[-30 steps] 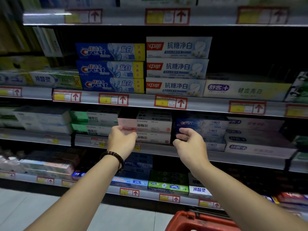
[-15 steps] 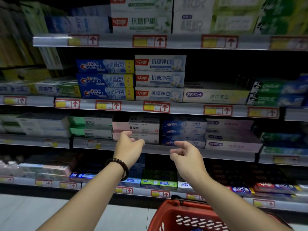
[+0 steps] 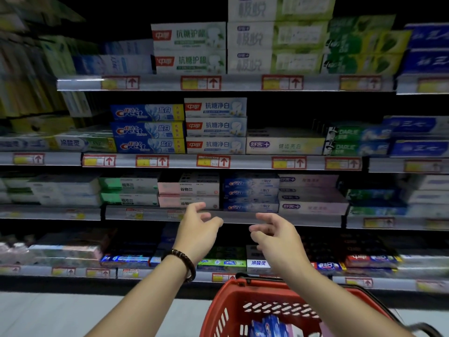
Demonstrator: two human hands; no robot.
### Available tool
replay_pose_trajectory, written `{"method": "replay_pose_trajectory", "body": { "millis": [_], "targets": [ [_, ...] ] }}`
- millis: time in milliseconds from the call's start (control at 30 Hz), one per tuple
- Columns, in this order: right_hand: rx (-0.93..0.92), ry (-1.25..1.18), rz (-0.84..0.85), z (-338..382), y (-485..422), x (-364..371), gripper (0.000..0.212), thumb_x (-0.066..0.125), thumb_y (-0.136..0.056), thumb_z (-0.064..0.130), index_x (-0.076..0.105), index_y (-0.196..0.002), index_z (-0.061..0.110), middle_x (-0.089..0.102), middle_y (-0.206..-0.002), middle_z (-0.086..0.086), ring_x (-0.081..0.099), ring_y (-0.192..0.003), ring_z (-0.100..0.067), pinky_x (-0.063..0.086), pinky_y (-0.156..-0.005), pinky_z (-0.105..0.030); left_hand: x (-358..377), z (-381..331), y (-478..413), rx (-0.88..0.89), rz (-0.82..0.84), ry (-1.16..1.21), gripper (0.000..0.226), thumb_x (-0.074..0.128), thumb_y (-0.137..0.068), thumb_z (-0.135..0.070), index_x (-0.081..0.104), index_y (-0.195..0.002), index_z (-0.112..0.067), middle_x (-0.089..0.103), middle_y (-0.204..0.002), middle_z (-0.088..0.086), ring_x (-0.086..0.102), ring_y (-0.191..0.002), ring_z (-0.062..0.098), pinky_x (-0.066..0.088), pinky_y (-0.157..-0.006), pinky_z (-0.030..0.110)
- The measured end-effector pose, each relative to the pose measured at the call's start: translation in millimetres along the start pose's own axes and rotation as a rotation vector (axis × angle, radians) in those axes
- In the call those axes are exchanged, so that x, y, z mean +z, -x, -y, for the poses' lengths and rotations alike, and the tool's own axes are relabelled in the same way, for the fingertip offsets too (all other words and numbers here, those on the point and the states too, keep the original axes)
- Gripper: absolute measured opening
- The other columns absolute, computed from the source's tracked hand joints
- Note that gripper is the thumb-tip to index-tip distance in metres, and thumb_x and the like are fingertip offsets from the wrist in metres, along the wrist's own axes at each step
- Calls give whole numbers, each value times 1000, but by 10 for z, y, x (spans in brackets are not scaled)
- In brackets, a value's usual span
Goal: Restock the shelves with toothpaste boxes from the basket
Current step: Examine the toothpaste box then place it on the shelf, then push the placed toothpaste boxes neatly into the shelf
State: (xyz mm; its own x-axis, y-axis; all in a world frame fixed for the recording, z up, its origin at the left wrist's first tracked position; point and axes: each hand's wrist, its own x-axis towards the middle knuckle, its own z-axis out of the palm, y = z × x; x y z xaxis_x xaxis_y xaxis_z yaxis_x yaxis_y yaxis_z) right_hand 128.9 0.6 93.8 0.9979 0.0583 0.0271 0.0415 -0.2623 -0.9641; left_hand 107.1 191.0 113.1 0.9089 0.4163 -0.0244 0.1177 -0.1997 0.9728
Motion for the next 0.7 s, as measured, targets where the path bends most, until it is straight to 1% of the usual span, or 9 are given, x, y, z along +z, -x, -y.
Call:
{"method": "replay_pose_trajectory", "body": {
  "millis": [100, 200, 333, 400, 467, 533, 567, 633, 700],
  "targets": [
    [-29, 19, 8, 39, 155, -146, 40, 71, -97, 12, 63, -133, 30, 77, -105, 8, 74, -93, -11, 63, -88, -40, 48, -35, 181, 0, 27, 11, 54, 73, -93, -22, 48, -140, -28, 61, -124, -6, 63, -107, 12, 57, -98, 46],
    [-41, 14, 11, 35, 300, -284, 40, 70, -97, 11, 63, -131, 32, 77, -105, 9, 76, -88, -13, 65, -80, -39, 116, -42, 347, -1, 51, 7, 55, 74, -92, -22, 49, -140, -29, 62, -124, -8, 64, -110, 13, 55, -101, 48],
    [-35, 6, -12, -14, 488, -490, 40, 71, -97, 11, 64, -133, 28, 77, -106, 8, 75, -90, -10, 64, -86, -42, 231, -56, 595, 10, 81, -1, 54, 74, -93, -24, 50, -140, -29, 62, -126, -8, 64, -111, 14, 56, -100, 48],
    [-23, -6, -29, -57, 563, -581, 40, 71, -96, 10, 65, -132, 28, 78, -106, 7, 76, -89, -14, 63, -87, -47, 288, -48, 699, 21, 91, -18, 55, 74, -93, -24, 49, -141, -29, 61, -125, -9, 64, -111, 13, 56, -99, 47],
    [-7, -14, -33, -108, 639, -661, 39, 72, -97, 11, 65, -129, 30, 78, -105, 8, 77, -89, -16, 63, -86, -49, 341, -38, 810, 19, 104, -25, 53, 74, -94, -25, 49, -140, -30, 60, -126, -10, 64, -109, 11, 59, -92, 41],
    [-3, -21, -37, -169, 703, -742, 38, 73, -97, 11, 66, -128, 30, 78, -104, 8, 76, -90, -12, 63, -88, -49, 400, -25, 909, 25, 124, -37, 49, 73, -95, -24, 49, -138, -30, 60, -126, -10, 64, -102, 8, 59, -81, 32],
    [2, -18, -38, -191, 738, -787, 38, 73, -96, 11, 66, -128, 30, 78, -104, 8, 76, -90, -10, 63, -89, -48, 426, -20, 959, 18, 128, -38, 48, 73, -95, -24, 50, -136, -30, 60, -125, -10, 65, -100, 8, 59, -79, 32],
    [4, -13, -44, -253, 812, -879, 38, 73, -96, 10, 66, -128, 30, 79, -104, 8, 76, -91, -11, 63, -89, -49, 484, 11, 1039, 9, 132, -38, 50, 74, -94, -24, 52, -138, -28, 61, -123, -10, 67, -100, 10, 61, -84, 38],
    [16, -12, -57, -335, 875, -974, 39, 73, -96, 8, 67, -127, 30, 79, -103, 7, 76, -90, -17, 63, -85, -52, 537, 31, 1101, -2, 158, -52, 50, 74, -94, -24, 51, -138, -27, 62, -122, -8, 67, -102, 12, 61, -88, 40]
  ]
}}
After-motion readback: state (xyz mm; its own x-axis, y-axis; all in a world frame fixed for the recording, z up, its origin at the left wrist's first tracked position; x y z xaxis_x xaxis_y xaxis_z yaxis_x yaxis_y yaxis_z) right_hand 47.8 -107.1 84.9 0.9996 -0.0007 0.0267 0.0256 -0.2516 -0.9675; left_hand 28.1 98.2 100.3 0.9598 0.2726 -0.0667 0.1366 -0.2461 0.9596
